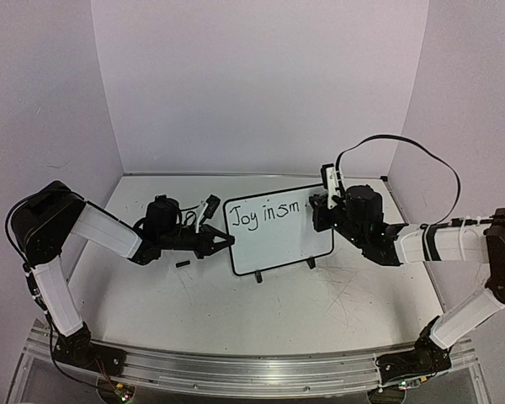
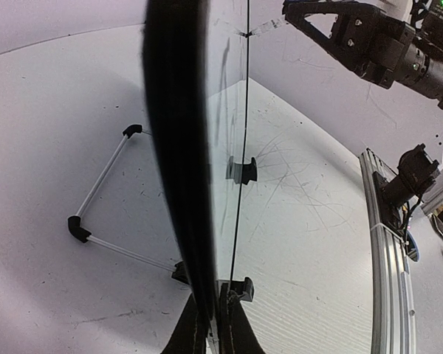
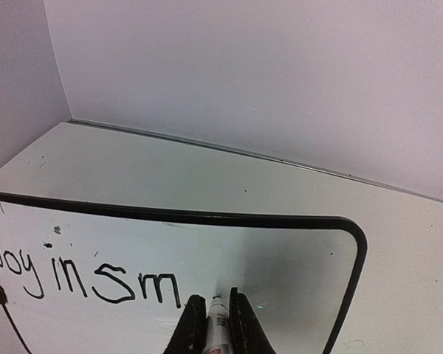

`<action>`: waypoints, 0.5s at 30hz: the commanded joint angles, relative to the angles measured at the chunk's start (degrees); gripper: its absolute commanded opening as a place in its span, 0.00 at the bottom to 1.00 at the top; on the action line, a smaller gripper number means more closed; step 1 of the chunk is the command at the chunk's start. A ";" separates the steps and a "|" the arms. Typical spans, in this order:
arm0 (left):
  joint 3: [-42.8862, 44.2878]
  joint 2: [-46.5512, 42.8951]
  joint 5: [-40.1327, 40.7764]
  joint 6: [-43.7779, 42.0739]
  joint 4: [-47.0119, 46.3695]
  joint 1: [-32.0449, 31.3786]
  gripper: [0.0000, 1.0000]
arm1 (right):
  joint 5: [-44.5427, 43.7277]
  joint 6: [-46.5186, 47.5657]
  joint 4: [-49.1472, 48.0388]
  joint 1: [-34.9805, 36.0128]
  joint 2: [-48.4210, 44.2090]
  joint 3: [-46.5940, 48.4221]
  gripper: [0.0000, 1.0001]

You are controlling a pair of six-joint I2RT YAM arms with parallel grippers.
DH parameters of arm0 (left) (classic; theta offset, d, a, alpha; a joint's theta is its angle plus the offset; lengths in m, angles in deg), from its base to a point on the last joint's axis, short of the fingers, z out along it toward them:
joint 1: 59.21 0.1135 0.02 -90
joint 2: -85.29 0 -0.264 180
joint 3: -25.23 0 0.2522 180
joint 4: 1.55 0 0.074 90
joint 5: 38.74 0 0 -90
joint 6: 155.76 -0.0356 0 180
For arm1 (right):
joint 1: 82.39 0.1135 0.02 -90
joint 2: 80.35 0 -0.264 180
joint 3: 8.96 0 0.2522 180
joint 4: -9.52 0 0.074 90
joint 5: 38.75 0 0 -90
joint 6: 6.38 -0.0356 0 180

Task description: Write a sentence on the whiteboard

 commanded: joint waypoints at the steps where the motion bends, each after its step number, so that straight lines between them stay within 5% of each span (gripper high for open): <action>1: 0.48 -0.10 4.63 -3.62 2.25 0.57 0.00 | -2.24 -0.27 -3.18 -0.29 0.01 2.05 0.00; 15: 0.30 -0.08 4.45 -3.79 2.29 0.57 0.00 | 0.71 -0.55 -3.53 -0.29 1.73 3.72 0.00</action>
